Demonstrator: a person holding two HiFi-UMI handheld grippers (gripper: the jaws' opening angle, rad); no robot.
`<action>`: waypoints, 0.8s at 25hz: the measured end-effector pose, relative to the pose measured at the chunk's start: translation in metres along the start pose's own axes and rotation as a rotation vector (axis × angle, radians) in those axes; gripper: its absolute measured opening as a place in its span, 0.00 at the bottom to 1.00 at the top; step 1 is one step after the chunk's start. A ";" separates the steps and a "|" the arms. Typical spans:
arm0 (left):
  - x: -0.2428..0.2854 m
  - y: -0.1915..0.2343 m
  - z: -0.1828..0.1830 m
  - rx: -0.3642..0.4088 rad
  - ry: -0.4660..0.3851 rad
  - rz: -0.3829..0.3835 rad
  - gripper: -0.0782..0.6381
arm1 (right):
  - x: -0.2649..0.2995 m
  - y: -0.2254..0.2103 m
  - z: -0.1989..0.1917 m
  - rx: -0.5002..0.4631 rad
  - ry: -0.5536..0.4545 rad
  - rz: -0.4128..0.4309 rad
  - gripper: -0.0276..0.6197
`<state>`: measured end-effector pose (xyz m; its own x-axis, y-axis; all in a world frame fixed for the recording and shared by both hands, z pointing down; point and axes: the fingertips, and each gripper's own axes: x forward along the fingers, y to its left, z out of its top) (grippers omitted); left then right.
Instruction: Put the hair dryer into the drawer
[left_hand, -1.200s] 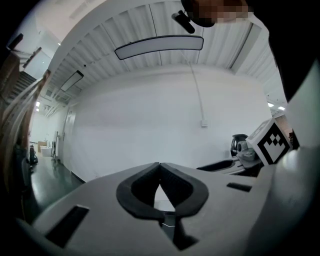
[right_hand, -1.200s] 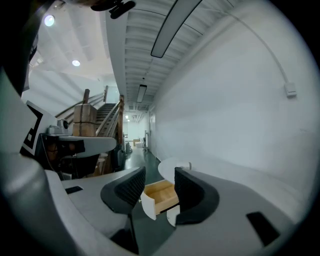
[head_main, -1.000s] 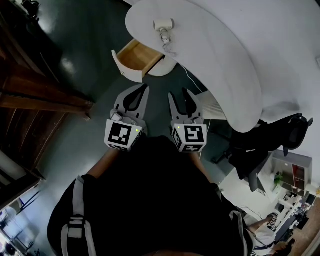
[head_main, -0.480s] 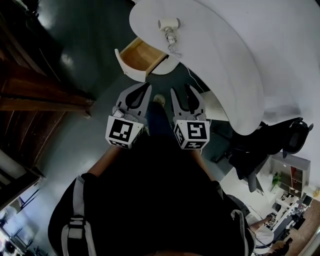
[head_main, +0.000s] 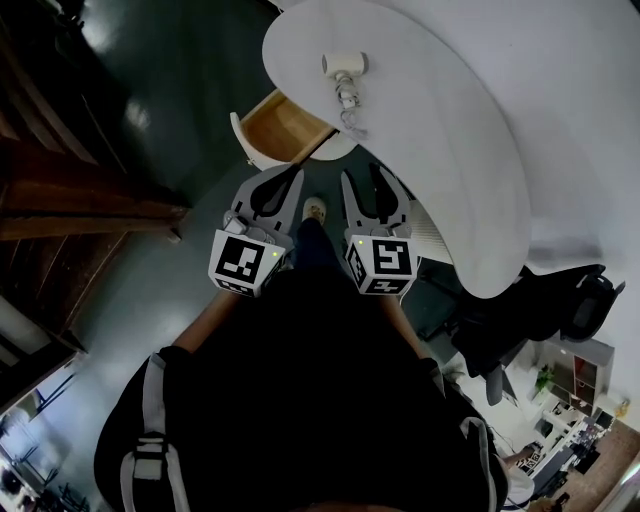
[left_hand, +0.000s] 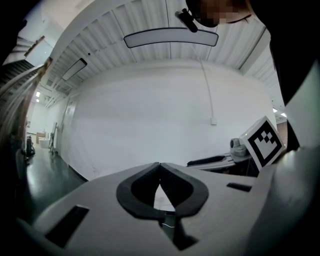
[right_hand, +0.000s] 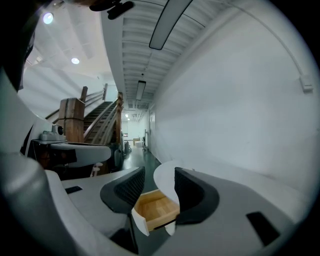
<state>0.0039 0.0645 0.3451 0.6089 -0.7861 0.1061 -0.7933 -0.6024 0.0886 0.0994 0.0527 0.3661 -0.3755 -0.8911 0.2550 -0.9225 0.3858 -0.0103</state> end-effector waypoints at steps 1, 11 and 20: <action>0.006 0.004 -0.002 -0.019 0.017 0.007 0.12 | 0.009 -0.004 0.001 0.001 0.005 0.004 0.36; 0.076 0.041 -0.003 -0.072 0.075 0.048 0.12 | 0.087 -0.045 0.006 -0.008 0.068 0.060 0.37; 0.142 0.069 0.001 -0.077 0.058 0.085 0.12 | 0.151 -0.078 0.000 -0.019 0.125 0.122 0.39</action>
<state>0.0355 -0.0884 0.3654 0.5406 -0.8232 0.1736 -0.8405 -0.5198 0.1527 0.1150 -0.1122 0.4054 -0.4698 -0.8011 0.3710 -0.8684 0.4950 -0.0308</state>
